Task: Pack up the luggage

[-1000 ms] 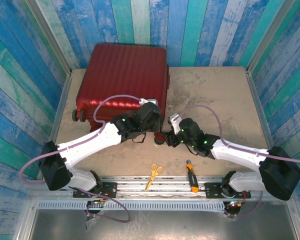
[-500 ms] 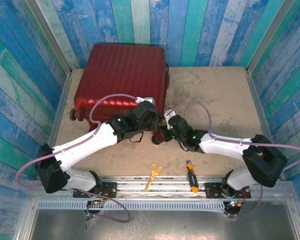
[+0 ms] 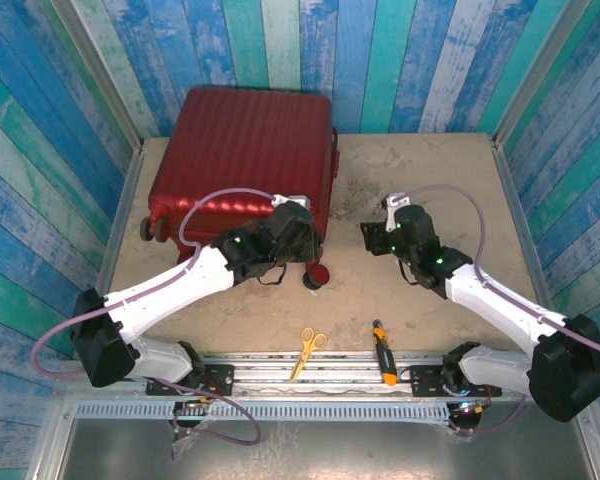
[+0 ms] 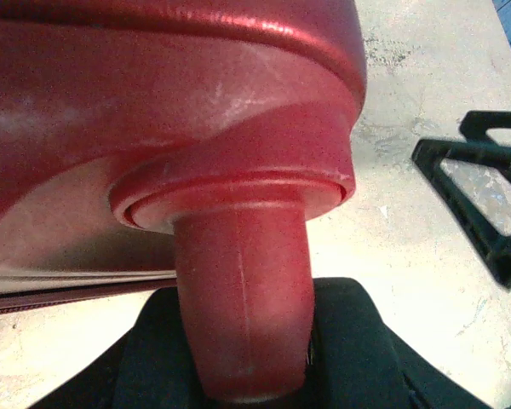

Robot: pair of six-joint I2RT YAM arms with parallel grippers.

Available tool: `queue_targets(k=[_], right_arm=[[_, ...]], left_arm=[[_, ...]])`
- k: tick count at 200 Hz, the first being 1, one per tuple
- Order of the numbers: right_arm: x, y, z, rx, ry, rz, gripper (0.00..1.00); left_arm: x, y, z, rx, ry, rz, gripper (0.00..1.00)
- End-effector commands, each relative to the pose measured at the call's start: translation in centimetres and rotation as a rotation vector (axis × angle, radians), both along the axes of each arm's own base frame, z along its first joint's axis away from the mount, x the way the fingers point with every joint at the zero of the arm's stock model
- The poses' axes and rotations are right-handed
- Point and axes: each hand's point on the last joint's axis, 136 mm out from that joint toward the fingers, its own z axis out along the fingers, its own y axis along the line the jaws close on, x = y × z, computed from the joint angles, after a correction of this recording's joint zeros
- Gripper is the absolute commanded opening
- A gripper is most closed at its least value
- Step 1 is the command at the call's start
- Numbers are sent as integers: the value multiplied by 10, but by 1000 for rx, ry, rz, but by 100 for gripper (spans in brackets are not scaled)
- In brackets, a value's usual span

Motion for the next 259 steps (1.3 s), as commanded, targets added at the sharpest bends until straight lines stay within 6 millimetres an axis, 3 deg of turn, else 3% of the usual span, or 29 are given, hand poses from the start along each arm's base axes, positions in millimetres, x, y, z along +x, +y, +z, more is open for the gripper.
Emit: queue_targets(k=[1, 32, 63, 108, 153, 201, 236, 259], right_arm=[[-32, 30, -21, -34, 32, 226, 70], [-48, 63, -18, -79, -30, 264, 72], [-53, 82, -12, -19, -125, 201, 63], [-52, 106, -24, 15, -141, 201, 56], [-44, 137, -22, 26, -149, 224, 51], [-23, 141, -26, 20, -148, 113, 33], [-11, 125, -24, -39, -156, 19, 19], [-9, 111, -21, -29, -156, 14, 1]], left_arm=[[5, -15, 113, -253, -293, -86, 0], [7, -18, 117, -265, -294, -89, 0], [7, -15, 122, -278, -304, -77, 0], [7, -12, 125, -287, -311, -71, 0], [8, -13, 122, -288, -304, -72, 0], [7, -13, 120, -297, -297, -76, 0], [6, -11, 117, -281, -291, -78, 0], [4, -9, 114, -276, -293, -85, 0]])
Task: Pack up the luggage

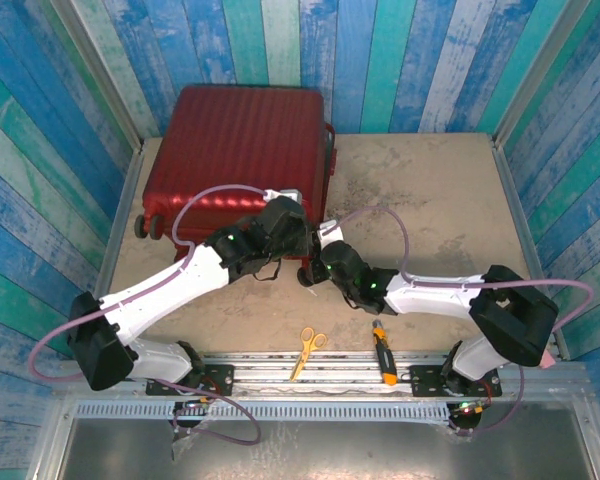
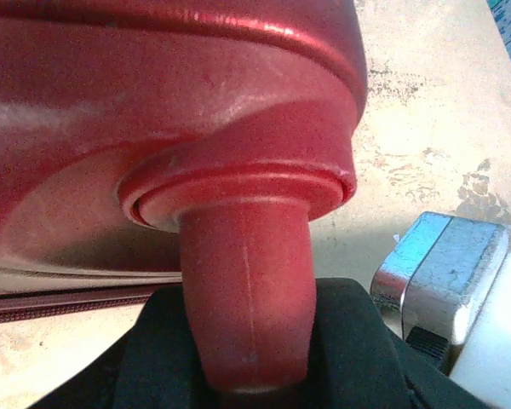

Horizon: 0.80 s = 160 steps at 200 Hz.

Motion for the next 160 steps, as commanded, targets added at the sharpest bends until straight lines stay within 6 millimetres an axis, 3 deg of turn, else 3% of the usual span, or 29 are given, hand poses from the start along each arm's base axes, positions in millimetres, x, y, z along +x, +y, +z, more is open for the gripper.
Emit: queue_targets(k=[1, 58, 92, 147, 155, 160], right_arm=[[21, -23, 15, -3, -47, -98, 1], [32, -47, 3, 114, 70, 93, 0], [29, -45, -10, 64, 141, 223, 0], [28, -58, -27, 25, 196, 212, 4], [26, -62, -31, 12, 208, 197, 6], [33, -76, -32, 16, 210, 155, 8]], left_arm=[[-8, -23, 106, -257, -265, -131, 0], [-12, -21, 105, -205, -288, -186, 0], [-16, -23, 102, -152, -307, -246, 0], [-19, -25, 94, -93, -323, -307, 0], [-19, -25, 93, -92, -323, -310, 0], [-19, -26, 92, -93, -323, -315, 0]])
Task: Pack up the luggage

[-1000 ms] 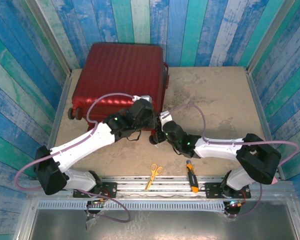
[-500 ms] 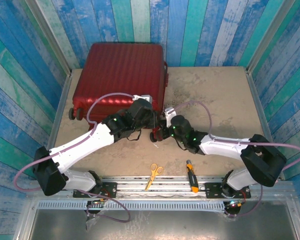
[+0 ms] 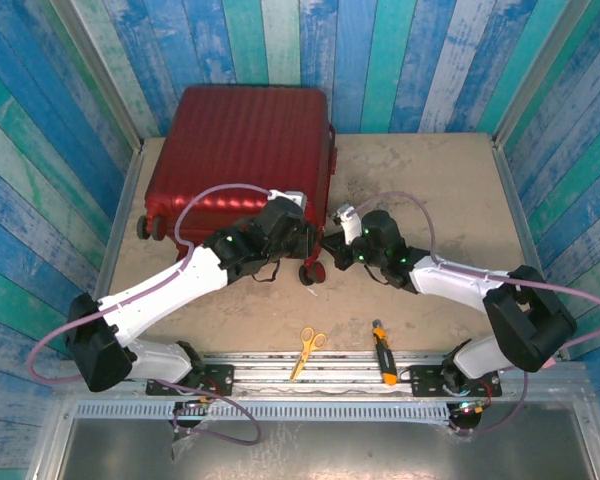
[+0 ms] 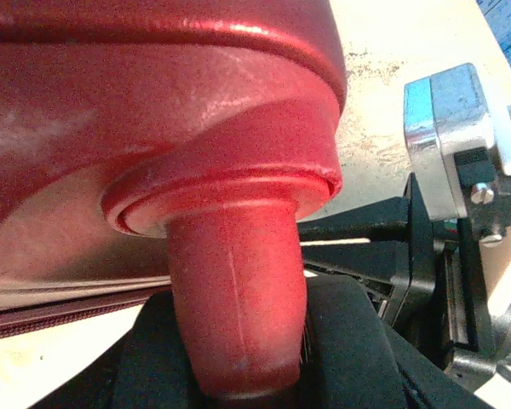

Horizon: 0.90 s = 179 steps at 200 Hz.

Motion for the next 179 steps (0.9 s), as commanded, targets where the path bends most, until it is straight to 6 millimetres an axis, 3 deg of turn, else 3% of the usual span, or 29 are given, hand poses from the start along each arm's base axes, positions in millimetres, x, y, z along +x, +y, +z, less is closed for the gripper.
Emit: queue_targets(k=[1, 33, 75, 82, 103, 114, 150, 179], right_arm=[[20, -50, -33, -118, 76, -180, 8], [27, -78, -26, -13, 115, -275, 3], [53, -77, -15, 5, 146, -257, 3], [56, -76, -15, 4, 158, -249, 6], [56, -76, -9, 2, 158, -238, 35], [49, -74, 1, 29, 121, -205, 44], [5, -55, 7, 19, -39, 9, 56], [-12, -46, 5, -18, -128, 165, 64]], left_arm=[[-15, -21, 92, -137, -284, -228, 0], [-20, -27, 89, -148, -285, -279, 0], [-32, -32, 82, -132, -291, -371, 0], [-32, -32, 82, -126, -293, -375, 0], [-30, -30, 81, -120, -296, -359, 0], [-30, -31, 82, -130, -298, -357, 0], [-30, -35, 82, -137, -298, -375, 0], [-31, -34, 79, -118, -299, -387, 0]])
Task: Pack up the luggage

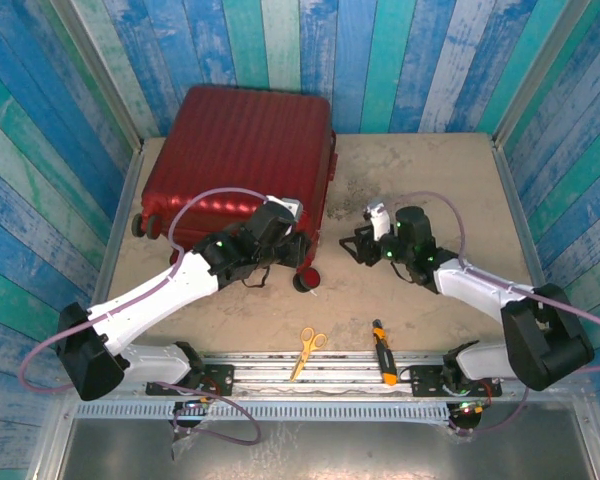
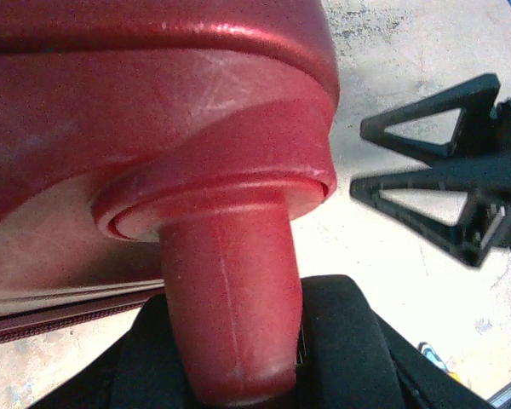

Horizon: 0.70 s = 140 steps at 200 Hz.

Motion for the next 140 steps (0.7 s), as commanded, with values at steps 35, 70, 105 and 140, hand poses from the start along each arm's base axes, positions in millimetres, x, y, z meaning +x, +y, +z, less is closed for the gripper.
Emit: queue_targets(k=[35, 70, 105, 140], right_arm=[[-8, 24, 4, -93, -194, 296, 66], [10, 41, 6, -65, -223, 342, 66], [16, 58, 3, -22, -206, 437, 64], [7, 70, 5, 40, -173, 542, 58]], left_arm=[[-15, -45, 89, -170, -302, -312, 0], [-15, -46, 85, -162, -291, -313, 0], [-15, -46, 82, -148, -284, -316, 0], [-13, -46, 81, -143, -282, -312, 0]])
